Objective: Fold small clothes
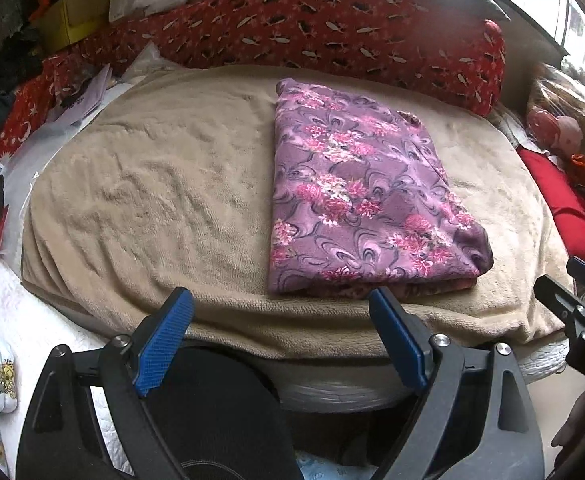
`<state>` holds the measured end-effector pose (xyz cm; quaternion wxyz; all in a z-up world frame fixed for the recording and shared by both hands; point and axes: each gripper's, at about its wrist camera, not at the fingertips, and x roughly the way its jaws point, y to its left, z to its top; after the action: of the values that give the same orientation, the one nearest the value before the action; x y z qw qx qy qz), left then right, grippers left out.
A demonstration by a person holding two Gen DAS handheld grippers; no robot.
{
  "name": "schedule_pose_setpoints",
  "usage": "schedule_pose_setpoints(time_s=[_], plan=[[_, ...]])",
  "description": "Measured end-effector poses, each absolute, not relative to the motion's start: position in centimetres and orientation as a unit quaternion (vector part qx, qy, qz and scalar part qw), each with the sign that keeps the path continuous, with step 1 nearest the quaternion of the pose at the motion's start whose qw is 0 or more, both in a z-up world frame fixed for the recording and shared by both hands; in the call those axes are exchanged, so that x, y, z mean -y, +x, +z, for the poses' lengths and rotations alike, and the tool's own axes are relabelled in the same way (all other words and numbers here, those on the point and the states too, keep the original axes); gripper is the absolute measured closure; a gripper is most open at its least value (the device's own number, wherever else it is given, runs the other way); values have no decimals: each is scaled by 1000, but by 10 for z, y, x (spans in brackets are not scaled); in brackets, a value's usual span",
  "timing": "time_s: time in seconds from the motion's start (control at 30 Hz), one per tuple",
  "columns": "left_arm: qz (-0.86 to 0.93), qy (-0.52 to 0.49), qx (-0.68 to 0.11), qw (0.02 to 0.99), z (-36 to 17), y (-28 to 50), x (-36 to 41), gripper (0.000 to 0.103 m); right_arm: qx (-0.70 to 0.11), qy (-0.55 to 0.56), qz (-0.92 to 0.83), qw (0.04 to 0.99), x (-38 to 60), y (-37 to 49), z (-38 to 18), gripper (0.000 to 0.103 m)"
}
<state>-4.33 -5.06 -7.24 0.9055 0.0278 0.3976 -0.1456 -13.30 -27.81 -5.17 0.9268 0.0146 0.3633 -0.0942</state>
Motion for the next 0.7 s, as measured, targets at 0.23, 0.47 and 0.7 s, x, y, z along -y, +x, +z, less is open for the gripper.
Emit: schedule_pose_setpoints(time_s=[0.23,0.47,0.7], plan=[[-139,41,-381,913,-69,-53,54,12,-358,20,-94,929,278,-137,-47,13],[-140,77,-360,919,-65,-66,67,12,-351,19,-97,931,278,-143,-46,13],[-145,92,-360,917,-64,-71,74,12,-341,10,-107,934,282,-147,-43,13]])
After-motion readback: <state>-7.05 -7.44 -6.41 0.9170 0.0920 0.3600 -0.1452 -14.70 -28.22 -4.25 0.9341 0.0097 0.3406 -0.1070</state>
